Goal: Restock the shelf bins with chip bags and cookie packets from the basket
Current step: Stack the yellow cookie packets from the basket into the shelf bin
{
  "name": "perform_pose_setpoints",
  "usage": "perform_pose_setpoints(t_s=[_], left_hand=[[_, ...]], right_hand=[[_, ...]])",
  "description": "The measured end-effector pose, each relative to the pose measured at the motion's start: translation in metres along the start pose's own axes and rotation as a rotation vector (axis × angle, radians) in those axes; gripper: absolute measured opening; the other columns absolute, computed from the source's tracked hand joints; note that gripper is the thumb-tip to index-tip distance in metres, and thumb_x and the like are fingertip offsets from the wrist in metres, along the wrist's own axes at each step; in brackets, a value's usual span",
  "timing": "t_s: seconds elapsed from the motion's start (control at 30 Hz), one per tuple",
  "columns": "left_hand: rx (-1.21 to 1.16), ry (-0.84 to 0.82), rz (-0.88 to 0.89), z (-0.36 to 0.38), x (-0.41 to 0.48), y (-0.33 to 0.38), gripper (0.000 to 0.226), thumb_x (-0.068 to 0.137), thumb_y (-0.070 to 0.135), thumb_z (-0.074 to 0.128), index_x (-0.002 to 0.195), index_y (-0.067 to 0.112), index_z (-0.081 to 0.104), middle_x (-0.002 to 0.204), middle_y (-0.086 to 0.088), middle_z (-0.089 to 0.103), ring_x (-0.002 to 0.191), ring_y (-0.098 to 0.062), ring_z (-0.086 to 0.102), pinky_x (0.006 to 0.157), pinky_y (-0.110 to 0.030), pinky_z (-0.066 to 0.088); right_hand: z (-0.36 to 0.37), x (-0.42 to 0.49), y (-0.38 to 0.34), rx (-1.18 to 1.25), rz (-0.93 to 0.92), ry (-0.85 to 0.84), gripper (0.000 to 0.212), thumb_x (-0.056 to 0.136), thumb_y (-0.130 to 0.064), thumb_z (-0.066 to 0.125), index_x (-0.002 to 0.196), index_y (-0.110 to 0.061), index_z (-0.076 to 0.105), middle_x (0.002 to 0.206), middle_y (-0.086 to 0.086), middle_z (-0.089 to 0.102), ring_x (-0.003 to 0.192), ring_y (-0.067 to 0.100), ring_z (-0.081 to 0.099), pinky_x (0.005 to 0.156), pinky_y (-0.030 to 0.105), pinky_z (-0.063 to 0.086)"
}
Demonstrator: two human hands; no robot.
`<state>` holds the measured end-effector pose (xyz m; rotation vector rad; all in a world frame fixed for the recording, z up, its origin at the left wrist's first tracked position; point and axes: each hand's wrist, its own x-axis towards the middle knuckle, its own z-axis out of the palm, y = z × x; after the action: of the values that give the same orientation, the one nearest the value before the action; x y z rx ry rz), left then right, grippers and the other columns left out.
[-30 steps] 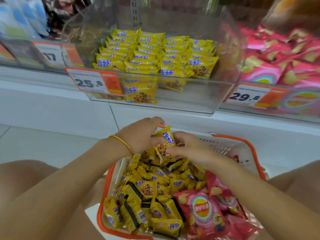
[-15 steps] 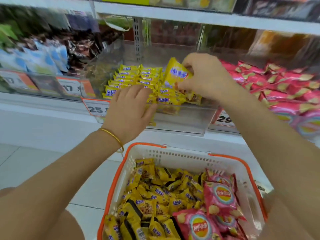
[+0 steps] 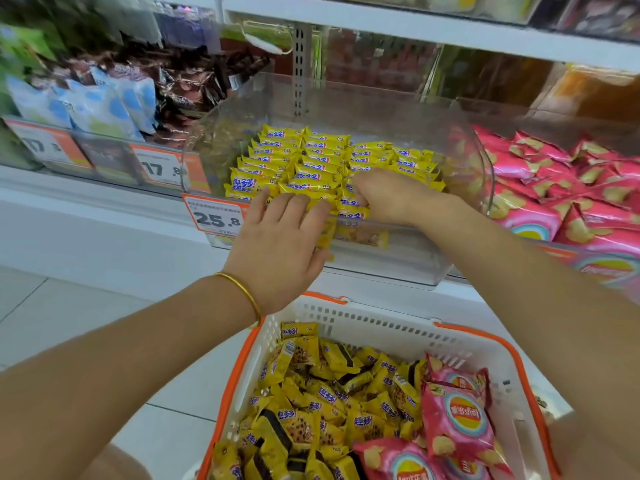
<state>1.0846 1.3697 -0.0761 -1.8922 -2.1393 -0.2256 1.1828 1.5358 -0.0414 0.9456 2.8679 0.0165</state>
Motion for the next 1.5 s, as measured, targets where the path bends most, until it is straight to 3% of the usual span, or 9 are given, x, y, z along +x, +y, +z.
perform_pose_setpoints(t_s=[0.23,0.43,0.63,0.83,0.93,1.03,1.13,1.4,1.5], left_hand=[[-0.006,-0.023,-0.015,0.002,0.001,0.002,0.054,0.085,0.042,0.038,0.121,0.007,0.056,0.112,-0.015,0.061,0.107,-0.038,0.056,0.103,-0.057,0.035],[-0.08,0.047,0.003,0.003,-0.003,0.0,0.052,0.087,0.04,0.039,0.125,0.008,0.053,0.12,-0.016,0.057,0.116,-0.038,0.051,0.106,-0.058,0.031],[-0.132,0.233,0.128,-0.012,-0.029,0.006,0.029,0.083,0.017,0.051,0.107,0.005,0.061,0.107,-0.014,0.059,0.094,-0.036,0.052,0.077,-0.045,0.044],[-0.021,-0.282,0.208,0.033,-0.058,-0.012,0.042,0.075,0.026,0.035,0.097,0.006,0.066,0.102,-0.014,0.062,0.086,-0.035,0.059,0.063,-0.044,0.055],[0.016,-0.397,0.255,0.043,-0.062,-0.011,0.044,0.081,0.027,0.033,0.105,0.008,0.065,0.116,-0.014,0.06,0.1,-0.034,0.058,0.07,-0.043,0.055],[0.066,-0.519,0.274,0.05,-0.064,-0.009,0.041,0.096,0.03,0.031,0.132,0.016,0.044,0.14,-0.006,0.037,0.127,-0.026,0.035,0.096,-0.041,0.042],[0.081,-0.551,0.294,0.049,-0.06,-0.006,0.041,0.097,0.033,0.026,0.133,0.018,0.042,0.137,-0.003,0.038,0.125,-0.023,0.033,0.097,-0.037,0.04],[0.104,-0.619,0.282,0.048,-0.052,-0.003,0.039,0.098,0.035,0.034,0.133,0.019,0.041,0.135,-0.004,0.039,0.122,-0.022,0.035,0.097,-0.036,0.041],[0.1,-0.636,0.267,0.049,-0.05,-0.002,0.039,0.098,0.034,0.035,0.133,0.019,0.041,0.132,-0.004,0.041,0.121,-0.022,0.037,0.095,-0.037,0.042]], right_hand=[[0.0,-0.004,0.009,0.118,-0.036,0.002,0.045,0.069,-0.027,0.082,0.095,-0.012,0.048,0.099,0.01,0.051,0.086,0.028,0.049,0.073,0.036,0.045],[-0.004,-0.008,0.014,0.159,-0.018,0.077,0.036,0.074,-0.023,0.077,0.088,-0.017,0.044,0.093,0.004,0.047,0.087,0.025,0.047,0.071,0.034,0.042],[-0.019,-0.102,-0.019,0.557,-0.135,0.621,0.025,0.075,-0.027,0.072,0.088,-0.022,0.051,0.077,-0.004,0.048,0.067,0.009,0.047,0.062,0.019,0.036],[0.138,-0.095,-0.089,0.615,-0.081,-0.254,0.019,0.087,-0.024,0.065,0.102,-0.016,0.058,0.087,-0.005,0.054,0.08,0.014,0.053,0.07,0.03,0.042],[0.211,-0.079,-0.121,0.685,-0.052,-0.476,0.034,0.093,-0.03,0.056,0.121,-0.012,0.053,0.098,0.0,0.049,0.088,0.015,0.048,0.074,0.031,0.04],[0.254,-0.072,-0.154,0.776,0.108,-0.514,0.029,0.096,-0.035,0.049,0.09,-0.008,0.056,0.083,0.009,0.052,0.07,0.019,0.048,0.066,0.033,0.04],[0.27,-0.066,-0.166,0.779,0.225,-0.484,0.045,0.093,-0.029,0.054,0.058,-0.016,0.028,0.059,0.002,0.03,0.051,0.015,0.029,0.048,0.03,0.024],[0.255,-0.066,-0.132,0.942,0.325,-0.377,0.025,0.084,-0.002,0.061,0.062,-0.009,0.052,0.063,0.017,0.047,0.065,0.016,0.05,0.066,0.038,0.047],[0.249,-0.074,-0.11,1.057,0.318,-0.355,0.008,0.085,-0.006,0.065,0.08,-0.01,0.061,0.074,-0.004,0.055,0.075,0.013,0.054,0.068,0.029,0.047]])
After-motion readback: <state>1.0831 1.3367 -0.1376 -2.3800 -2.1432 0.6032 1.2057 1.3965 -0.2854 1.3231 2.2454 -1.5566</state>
